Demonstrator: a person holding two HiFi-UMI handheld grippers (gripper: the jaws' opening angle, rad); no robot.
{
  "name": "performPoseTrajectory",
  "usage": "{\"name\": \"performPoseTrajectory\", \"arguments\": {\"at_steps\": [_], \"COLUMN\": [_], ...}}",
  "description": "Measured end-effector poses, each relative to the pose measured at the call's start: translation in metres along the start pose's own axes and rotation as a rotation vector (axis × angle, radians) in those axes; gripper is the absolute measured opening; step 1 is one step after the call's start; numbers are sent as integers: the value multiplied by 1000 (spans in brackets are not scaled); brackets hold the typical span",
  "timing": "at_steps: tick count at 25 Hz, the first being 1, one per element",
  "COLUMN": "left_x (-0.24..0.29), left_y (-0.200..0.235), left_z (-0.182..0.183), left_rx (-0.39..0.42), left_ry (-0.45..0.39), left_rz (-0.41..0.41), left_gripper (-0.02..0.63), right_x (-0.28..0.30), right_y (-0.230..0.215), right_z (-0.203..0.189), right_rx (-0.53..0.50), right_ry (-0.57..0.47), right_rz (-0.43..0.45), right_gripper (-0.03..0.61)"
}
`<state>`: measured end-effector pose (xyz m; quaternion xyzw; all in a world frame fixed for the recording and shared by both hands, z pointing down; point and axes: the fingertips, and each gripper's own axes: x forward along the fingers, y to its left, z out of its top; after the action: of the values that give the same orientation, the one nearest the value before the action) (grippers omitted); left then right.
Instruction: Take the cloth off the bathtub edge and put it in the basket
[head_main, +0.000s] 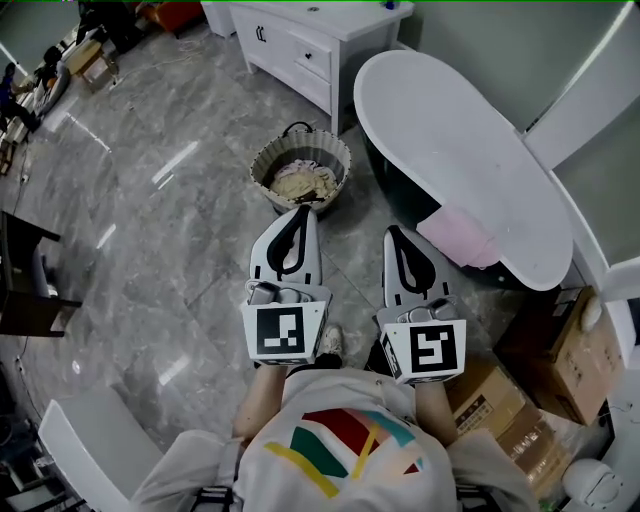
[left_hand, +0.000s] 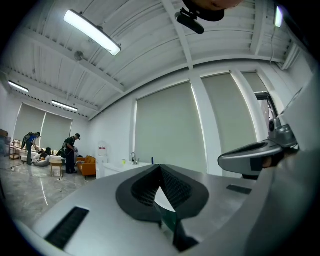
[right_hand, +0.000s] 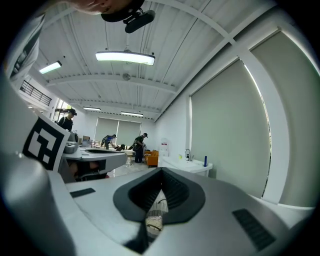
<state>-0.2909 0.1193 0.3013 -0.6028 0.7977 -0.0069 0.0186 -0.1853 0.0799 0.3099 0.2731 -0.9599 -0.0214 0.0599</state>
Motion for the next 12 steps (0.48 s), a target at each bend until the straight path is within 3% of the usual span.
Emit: {"name": "performPoseTrajectory", "arguments": {"at_steps": [4, 12], "left_x": [7, 32], "left_y": [2, -9], "left_z": [2, 8], "left_rx": [-6, -9], "left_ry": [-10, -7], "left_rz": [57, 114], "left_gripper": [17, 18], "right_x": [14, 31], "right_y": [-5, -34], "right_z": [4, 13], "right_rx": [-7, -2], "right_ry": [-18, -34], "right_rz": [73, 137], "right_gripper": [11, 11]}}
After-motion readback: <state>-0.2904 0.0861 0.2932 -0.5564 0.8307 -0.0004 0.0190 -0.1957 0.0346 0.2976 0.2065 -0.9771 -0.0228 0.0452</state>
